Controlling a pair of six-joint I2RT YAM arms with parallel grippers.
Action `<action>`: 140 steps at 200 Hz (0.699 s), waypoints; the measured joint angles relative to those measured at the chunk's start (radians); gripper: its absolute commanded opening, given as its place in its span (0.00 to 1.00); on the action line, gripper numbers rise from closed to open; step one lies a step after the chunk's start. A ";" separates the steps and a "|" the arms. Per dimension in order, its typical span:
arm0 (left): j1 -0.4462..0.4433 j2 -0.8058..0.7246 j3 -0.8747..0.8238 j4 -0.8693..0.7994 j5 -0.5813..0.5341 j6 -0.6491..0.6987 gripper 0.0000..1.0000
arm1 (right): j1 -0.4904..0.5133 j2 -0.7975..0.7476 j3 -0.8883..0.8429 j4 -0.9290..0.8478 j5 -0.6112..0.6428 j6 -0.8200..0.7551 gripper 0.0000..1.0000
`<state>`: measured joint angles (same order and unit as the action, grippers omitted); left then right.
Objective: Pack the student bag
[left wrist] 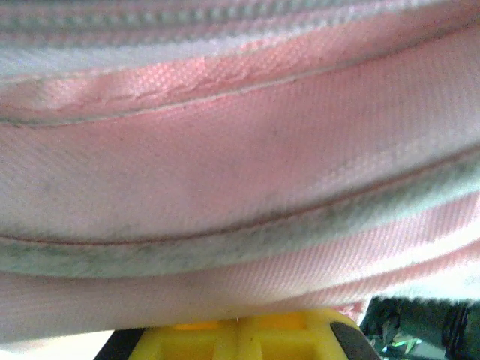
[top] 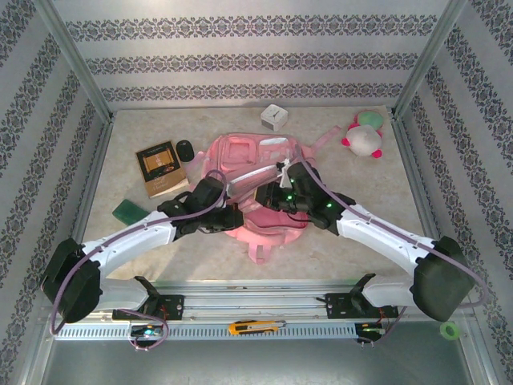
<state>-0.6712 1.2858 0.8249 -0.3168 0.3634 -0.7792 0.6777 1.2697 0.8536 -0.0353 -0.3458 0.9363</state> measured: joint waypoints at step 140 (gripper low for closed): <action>0.085 0.010 0.119 -0.225 0.098 0.287 0.03 | -0.044 -0.017 -0.011 -0.006 -0.146 -0.037 0.00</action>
<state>-0.5865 1.2953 0.9443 -0.5419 0.4618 -0.4923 0.6338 1.2530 0.8425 -0.0414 -0.4915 0.8993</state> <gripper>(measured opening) 0.040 0.072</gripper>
